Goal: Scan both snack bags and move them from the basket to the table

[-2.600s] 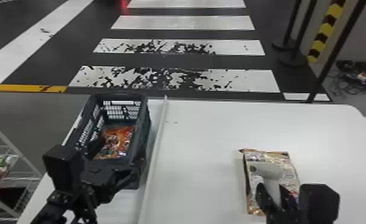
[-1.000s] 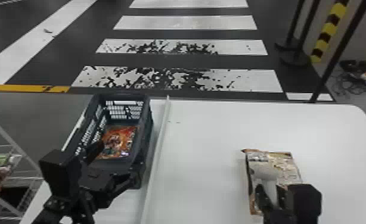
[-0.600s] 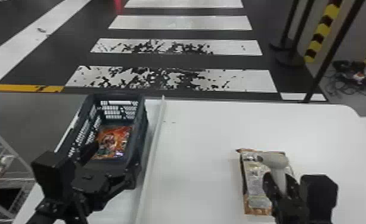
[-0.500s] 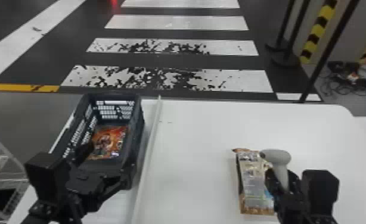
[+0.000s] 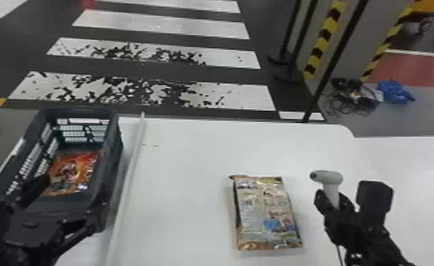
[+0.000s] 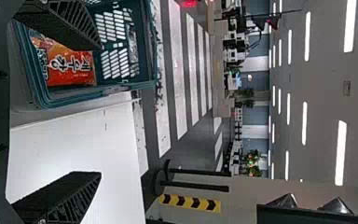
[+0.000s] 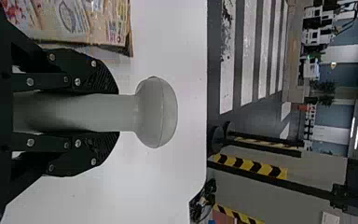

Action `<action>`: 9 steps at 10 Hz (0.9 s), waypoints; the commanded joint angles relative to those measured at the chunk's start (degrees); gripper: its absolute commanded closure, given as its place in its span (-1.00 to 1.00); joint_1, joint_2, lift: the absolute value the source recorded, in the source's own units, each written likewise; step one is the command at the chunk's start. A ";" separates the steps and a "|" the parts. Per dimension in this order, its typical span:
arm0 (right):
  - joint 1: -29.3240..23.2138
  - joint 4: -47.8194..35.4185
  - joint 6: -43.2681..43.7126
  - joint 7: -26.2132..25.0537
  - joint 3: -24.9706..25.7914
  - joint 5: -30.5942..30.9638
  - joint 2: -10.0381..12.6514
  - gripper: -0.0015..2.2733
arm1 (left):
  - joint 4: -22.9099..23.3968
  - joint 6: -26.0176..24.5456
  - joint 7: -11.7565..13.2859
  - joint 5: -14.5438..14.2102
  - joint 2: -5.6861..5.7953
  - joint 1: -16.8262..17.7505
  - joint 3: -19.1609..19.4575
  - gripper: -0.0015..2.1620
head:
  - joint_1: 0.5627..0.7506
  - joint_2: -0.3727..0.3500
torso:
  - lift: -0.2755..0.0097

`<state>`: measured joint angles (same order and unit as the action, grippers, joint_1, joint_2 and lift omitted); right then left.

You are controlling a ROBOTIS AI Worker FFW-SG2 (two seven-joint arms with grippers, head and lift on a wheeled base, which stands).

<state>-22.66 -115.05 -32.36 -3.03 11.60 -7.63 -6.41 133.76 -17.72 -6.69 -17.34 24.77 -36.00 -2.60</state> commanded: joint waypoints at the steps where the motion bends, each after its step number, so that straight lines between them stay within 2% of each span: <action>1: 1.74 3.69 0.40 2.68 3.08 -0.99 -0.53 0.98 | 0.37 -0.52 0.01 0.11 0.01 -0.39 0.14 -0.97 | 0.41 -0.51 | 0.24; 3: 4.55 9.85 0.93 8.04 4.05 -1.16 -1.50 0.98 | 0.37 -0.52 -0.08 0.64 -0.07 -0.48 -0.39 -0.97 | 0.41 -0.60 | 0.24; 6: 8.86 18.28 3.04 11.99 4.49 -0.02 -2.73 0.98 | 0.89 -0.87 -0.26 1.35 -0.25 -0.74 -0.65 -0.97 | 0.41 -0.64 | 0.24; 8: 9.91 20.57 2.69 15.16 4.66 -0.02 -3.35 0.98 | 0.98 -1.40 -0.26 1.61 -0.34 -0.92 -0.65 -0.97 | 0.41 -0.64 | 0.24; 9: 9.91 20.92 2.69 15.16 4.66 0.16 -3.35 0.94 | 1.07 -1.57 -0.26 1.78 -0.60 -0.92 -0.83 -0.97 | 0.41 -0.64 | 0.24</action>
<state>-12.77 -94.42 -29.61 12.16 16.26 -7.58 -9.72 134.74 -19.18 -6.94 -15.63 24.29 -36.88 -3.35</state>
